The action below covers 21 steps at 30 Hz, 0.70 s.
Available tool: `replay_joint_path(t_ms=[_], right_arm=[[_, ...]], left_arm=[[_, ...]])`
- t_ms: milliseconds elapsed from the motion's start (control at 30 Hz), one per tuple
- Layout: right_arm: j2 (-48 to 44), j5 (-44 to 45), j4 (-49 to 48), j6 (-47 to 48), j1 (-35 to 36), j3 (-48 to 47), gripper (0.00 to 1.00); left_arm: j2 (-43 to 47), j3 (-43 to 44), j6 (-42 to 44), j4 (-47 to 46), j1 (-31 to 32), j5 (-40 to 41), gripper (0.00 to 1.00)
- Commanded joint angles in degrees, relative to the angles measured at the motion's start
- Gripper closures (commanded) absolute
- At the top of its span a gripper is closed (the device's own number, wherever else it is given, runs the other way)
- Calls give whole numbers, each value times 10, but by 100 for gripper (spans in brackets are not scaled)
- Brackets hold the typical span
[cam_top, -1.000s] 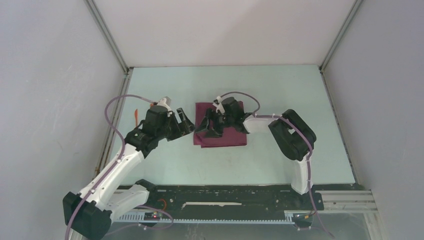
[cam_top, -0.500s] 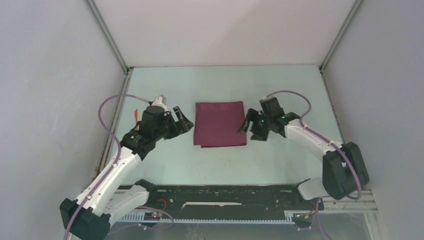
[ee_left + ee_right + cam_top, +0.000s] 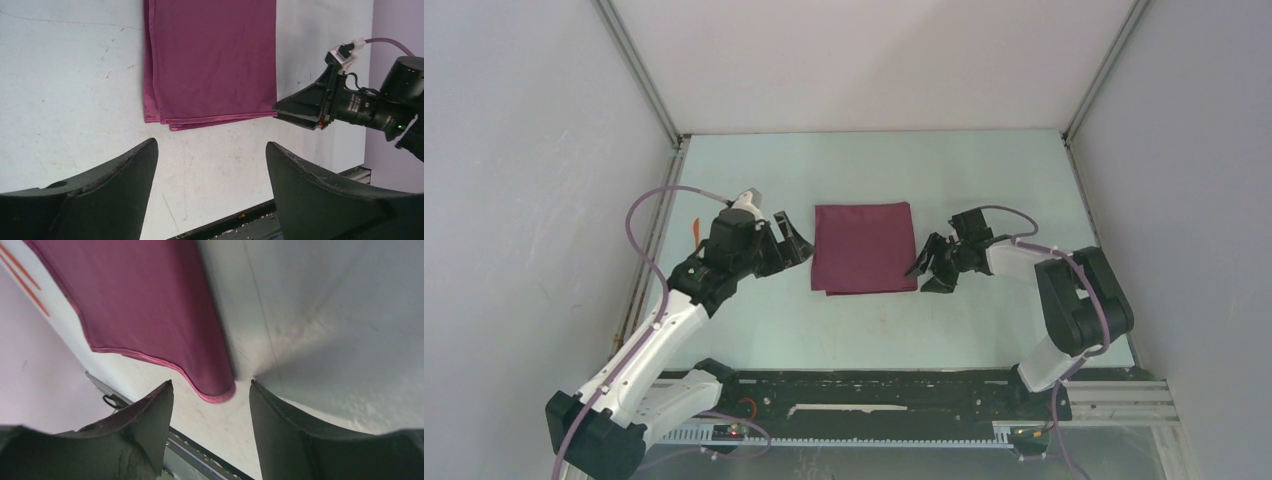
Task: Fold the napkin into a case and place the utensils inside
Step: Rotate the square-folded napkin at the center of the board.
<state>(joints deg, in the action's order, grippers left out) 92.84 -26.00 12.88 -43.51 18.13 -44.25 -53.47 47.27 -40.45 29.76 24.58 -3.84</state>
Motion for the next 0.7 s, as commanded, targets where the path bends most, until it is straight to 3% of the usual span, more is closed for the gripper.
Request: replay_joint_path(t_ms=[0,100,200,300,467,667], right_arm=[[46,-10,-61,2,0,-3,37],[51,-14,-60,6,4,0,47],[39,-2,-43,18,1,10,65],[32,19,-19,48,-27,13,99],[80,1,59,127,-99,-73,100],[192,-19,186,223,-142,-284,100]], left_arm=[[2,34,16,-13,-3,-10,15],[-1,37,16,-13,-3,-9,15],[-11,44,18,-13,-3,-8,15],[-27,48,19,-20,-3,-10,15],[-90,60,10,-59,-4,-46,15],[-195,126,-1,-79,-22,-98,15]])
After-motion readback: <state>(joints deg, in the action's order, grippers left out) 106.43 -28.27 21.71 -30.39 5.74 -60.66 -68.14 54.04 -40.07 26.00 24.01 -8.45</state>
